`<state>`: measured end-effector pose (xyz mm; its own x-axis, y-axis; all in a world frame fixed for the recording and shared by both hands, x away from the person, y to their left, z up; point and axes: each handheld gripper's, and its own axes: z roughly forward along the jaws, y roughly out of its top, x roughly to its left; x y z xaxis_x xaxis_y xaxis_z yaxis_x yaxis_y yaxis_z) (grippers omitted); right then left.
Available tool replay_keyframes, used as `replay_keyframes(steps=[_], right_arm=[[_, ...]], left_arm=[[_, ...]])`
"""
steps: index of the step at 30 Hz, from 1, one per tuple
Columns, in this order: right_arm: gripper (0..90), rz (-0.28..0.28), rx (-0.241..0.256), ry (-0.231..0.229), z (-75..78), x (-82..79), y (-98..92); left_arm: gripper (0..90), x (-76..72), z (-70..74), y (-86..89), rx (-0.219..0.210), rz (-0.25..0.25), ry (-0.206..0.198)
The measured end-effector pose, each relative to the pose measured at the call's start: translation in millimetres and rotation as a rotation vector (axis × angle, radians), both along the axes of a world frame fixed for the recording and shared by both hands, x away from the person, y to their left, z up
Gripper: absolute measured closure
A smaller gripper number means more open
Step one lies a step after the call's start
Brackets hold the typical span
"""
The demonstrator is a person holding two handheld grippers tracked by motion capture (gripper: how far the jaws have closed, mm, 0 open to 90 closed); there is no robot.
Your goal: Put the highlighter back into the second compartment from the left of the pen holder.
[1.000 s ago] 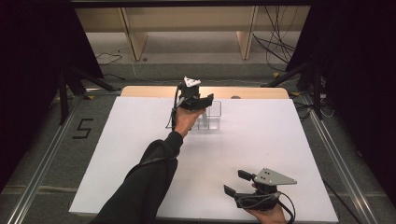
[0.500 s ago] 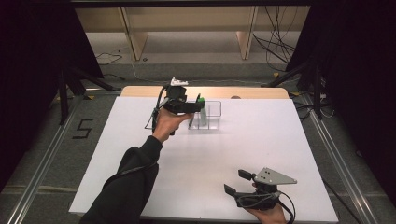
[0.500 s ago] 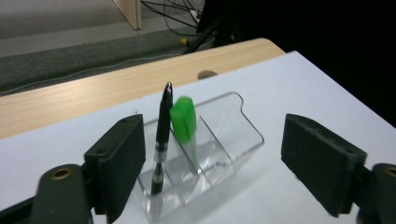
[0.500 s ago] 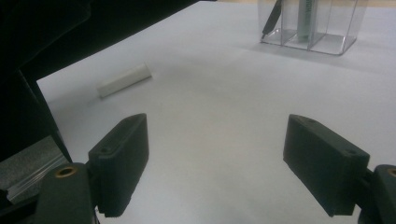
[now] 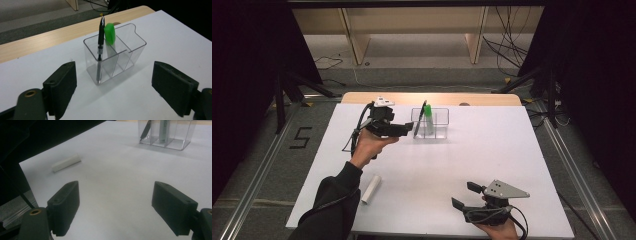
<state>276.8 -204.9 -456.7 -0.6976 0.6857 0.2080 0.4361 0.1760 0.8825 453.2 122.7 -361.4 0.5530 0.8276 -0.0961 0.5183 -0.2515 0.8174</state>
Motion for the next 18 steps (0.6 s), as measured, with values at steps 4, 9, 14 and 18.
replay_keyframes(steps=[4,9,14,18], right_arm=[[23.2,0.0,-0.001,0.002,-0.7,0.5,-0.4],[23.1,0.002,-0.004,0.001,-1.0,0.3,0.2],[23.1,-0.002,-0.003,0.002,-1.2,0.6,0.3],[23.0,-0.004,-0.002,0.004,-1.1,1.3,0.9]], left_arm=[[19.6,-9.6,-3.8,10.5,0.006,0.005,0.003],[19.6,-22.8,-10.9,23.8,0.013,0.004,0.021],[19.6,-35.2,-22.3,34.3,0.017,0.002,0.054],[19.6,-42.2,-30.0,37.8,0.031,-0.004,0.083]])
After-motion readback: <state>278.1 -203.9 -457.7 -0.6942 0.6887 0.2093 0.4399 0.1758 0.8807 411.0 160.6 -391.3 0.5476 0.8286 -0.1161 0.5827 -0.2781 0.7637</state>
